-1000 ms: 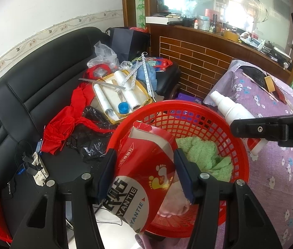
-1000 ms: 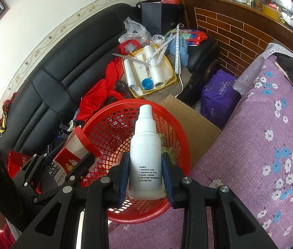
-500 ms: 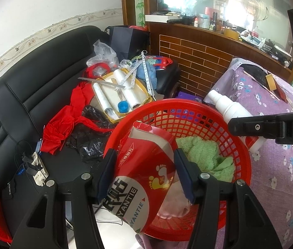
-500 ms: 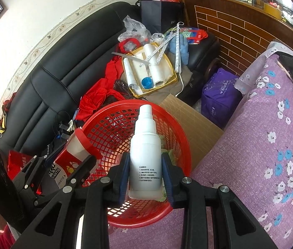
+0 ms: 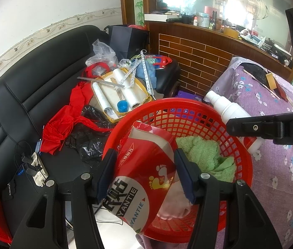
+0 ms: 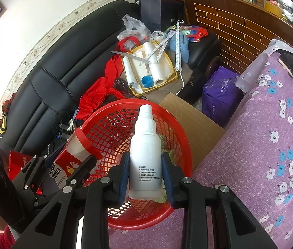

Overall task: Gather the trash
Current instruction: 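Open both tools to drop the packet and spray bottle into the basket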

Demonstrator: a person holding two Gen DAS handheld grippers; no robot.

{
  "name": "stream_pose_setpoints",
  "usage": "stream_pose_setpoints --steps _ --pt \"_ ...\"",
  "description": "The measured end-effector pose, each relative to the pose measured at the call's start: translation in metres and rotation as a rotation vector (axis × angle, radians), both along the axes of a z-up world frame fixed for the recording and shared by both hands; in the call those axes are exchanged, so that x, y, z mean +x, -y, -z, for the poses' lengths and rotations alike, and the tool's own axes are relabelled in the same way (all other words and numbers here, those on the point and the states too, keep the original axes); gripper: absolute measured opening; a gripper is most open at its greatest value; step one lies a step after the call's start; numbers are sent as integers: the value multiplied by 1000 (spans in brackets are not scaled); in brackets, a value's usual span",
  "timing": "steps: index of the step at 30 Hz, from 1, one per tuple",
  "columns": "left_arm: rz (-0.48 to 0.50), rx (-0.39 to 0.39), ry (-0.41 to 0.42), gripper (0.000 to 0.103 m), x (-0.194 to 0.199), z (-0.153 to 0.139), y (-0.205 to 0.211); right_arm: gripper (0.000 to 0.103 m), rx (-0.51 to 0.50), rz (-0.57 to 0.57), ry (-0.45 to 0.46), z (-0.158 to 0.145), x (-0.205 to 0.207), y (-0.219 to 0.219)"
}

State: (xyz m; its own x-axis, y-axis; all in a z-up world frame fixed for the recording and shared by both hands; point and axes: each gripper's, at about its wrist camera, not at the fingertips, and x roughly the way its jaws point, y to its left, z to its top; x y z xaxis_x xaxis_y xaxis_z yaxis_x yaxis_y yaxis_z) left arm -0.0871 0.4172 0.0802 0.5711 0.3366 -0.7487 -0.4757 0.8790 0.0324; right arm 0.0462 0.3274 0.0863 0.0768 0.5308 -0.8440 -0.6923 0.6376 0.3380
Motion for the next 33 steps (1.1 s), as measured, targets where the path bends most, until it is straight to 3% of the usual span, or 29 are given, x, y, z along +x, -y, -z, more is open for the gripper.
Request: stream_pose_setpoints --steps 23,33 --pt "7 2 -3 59 6 3 1 34 16 11 -11 2 5 0" --pt "5 -11 -14 71 11 3 0 35 37 36 -12 -6 11 9"
